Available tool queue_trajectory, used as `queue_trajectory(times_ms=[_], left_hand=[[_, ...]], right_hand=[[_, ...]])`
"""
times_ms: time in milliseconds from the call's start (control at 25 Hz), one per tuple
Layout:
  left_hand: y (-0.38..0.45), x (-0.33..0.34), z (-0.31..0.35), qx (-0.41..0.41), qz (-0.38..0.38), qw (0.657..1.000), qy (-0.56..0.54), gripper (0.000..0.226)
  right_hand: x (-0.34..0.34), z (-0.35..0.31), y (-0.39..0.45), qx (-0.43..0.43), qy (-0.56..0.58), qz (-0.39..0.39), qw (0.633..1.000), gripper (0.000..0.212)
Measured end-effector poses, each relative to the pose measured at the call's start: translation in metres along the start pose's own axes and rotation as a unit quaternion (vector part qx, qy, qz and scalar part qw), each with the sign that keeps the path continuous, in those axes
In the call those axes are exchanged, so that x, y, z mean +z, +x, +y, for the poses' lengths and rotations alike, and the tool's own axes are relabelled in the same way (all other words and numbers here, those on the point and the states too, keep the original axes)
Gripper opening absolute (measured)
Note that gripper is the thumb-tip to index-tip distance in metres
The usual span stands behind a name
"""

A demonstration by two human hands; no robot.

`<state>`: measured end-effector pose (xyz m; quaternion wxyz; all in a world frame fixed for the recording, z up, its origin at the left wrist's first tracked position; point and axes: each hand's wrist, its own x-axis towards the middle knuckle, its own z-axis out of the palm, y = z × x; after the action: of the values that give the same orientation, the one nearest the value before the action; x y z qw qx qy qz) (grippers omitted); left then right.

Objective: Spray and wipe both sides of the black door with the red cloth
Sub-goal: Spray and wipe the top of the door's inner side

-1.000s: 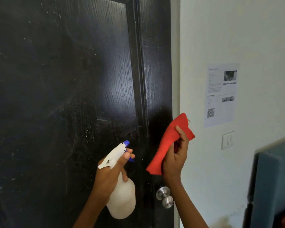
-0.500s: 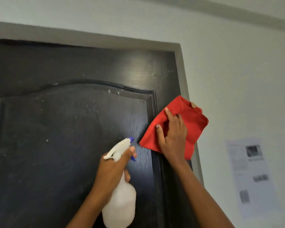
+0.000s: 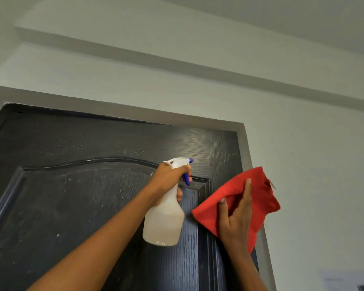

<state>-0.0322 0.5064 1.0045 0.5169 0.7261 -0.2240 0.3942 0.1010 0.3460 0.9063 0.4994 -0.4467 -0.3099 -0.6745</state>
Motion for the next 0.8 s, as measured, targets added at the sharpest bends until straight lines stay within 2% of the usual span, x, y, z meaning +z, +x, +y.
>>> queue_trajectory(times_ms=[200,440,720,800], left_hand=[[0.032,0.013,0.008,-0.066,-0.032,0.997,0.027,0.028],[0.054,0.022,0.004,-0.048,0.007,0.999,0.014,0.036],[0.063,0.014,0.017,-0.021,0.141,0.99,0.023,0.039],[0.06,0.004,0.018,-0.019,0.151,0.988,0.033,0.04]], right_hand=[[0.0,0.01,0.006,0.017,0.012,-0.012,1.0,0.086],[-0.001,0.015,0.004,0.023,0.026,-0.018,0.999,0.088],[0.008,0.011,0.007,0.005,0.028,-0.038,0.999,0.09],[0.01,0.008,0.01,0.004,0.029,-0.043,0.999,0.09]])
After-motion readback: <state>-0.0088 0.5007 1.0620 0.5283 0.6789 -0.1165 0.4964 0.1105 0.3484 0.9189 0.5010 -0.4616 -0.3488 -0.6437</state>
